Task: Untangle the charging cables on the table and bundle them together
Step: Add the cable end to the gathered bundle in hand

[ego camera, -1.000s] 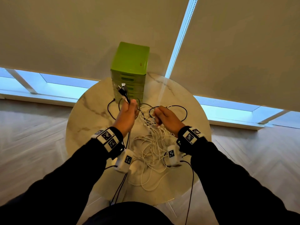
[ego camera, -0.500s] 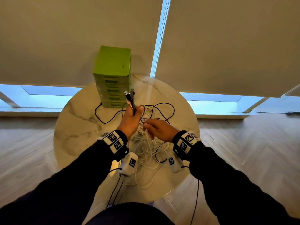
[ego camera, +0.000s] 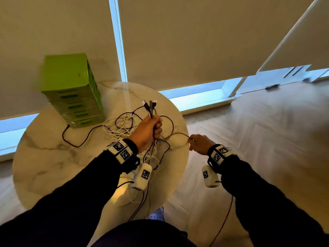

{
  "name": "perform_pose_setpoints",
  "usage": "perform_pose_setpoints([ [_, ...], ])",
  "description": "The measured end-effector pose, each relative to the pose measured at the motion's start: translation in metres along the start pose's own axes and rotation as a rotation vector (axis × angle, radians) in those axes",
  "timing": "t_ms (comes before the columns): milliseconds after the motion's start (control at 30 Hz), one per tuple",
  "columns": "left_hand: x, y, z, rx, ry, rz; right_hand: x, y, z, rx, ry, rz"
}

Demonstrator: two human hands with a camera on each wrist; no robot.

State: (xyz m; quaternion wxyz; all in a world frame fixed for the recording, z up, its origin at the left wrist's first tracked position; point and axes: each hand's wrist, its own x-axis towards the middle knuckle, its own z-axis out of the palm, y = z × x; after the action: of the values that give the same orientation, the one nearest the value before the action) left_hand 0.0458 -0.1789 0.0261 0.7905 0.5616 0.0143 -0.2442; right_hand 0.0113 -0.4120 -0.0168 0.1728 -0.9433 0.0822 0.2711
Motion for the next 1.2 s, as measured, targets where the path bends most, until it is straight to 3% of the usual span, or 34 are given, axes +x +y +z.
perform_pose_setpoints([
  [100, -0.001, -0.002, 0.026, -0.090, -0.134, -0.078, -0.017, 0.021, 0.022, 0.112, -0.030, -0.008],
  [300, 0.007, -0.025, 0.057, -0.070, -0.164, -0.125, -0.052, -0.006, 0.046, 0.439, -0.019, -0.369],
  [400, 0.012, -0.036, 0.054, 0.005, -0.086, -0.081, -0.064, -0.013, 0.042, 0.630, 0.053, -0.337],
  [667, 0.017, -0.044, 0.040, 0.405, 0.108, 0.084, -0.075, 0.007, 0.022, 0.553, 0.386, -0.311],
  [800, 0.018, -0.042, 0.031, 0.286, 0.155, 0.064, -0.066, 0.036, 0.014, 0.459, 0.569, -0.107],
  [867, 0.016, -0.038, 0.026, 0.164, 0.105, 0.040, -0.056, 0.059, 0.019, 0.285, 0.414, 0.055],
  [967, 0.010, -0.028, 0.024, 0.053, 0.000, 0.013, -0.048, 0.072, 0.039, -0.017, -0.029, 0.262],
  [1000, 0.008, -0.025, 0.024, 0.017, -0.036, 0.006, -0.047, 0.069, 0.047, -0.056, -0.100, 0.270],
  [1033, 0.007, -0.022, 0.025, -0.010, -0.065, -0.001, -0.046, 0.062, 0.052, -0.031, -0.112, 0.212],
  [1200, 0.004, -0.022, 0.025, 0.016, -0.115, 0.021, -0.046, -0.013, 0.052, 0.307, 0.032, -0.374],
])
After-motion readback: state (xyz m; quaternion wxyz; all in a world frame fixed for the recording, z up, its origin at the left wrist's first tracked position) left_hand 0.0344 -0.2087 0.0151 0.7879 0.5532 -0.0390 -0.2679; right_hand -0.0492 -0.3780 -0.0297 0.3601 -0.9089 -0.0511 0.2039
